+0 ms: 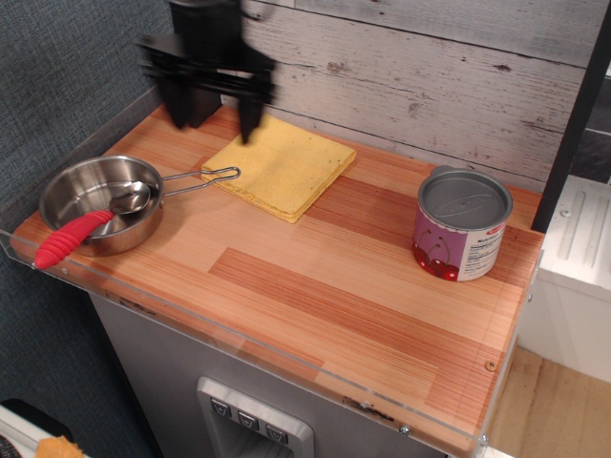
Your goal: Place the spoon's red handle in the empty corner of the table.
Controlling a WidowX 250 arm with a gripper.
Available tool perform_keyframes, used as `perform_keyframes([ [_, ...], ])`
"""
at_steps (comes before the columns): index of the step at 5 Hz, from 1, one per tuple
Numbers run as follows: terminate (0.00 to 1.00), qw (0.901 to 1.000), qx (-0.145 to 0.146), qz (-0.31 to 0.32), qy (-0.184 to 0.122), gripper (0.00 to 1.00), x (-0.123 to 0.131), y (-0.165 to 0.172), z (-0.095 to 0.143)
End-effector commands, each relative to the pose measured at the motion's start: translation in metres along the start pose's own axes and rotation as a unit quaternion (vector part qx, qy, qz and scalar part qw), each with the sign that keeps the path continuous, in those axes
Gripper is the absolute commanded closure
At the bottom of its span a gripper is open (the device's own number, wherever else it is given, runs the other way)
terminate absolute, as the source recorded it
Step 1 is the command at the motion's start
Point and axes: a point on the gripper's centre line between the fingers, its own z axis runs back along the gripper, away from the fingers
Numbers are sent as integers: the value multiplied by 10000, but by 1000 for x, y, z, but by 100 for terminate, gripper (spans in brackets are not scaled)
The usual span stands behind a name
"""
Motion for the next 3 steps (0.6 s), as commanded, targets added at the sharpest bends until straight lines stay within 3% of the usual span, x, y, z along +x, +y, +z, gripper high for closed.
perform_keyframes([
  [1,0,9995,234,215,-62,0,-23,60,4],
  [3,0,9996,134,261,32,0,-35,80,-21],
])
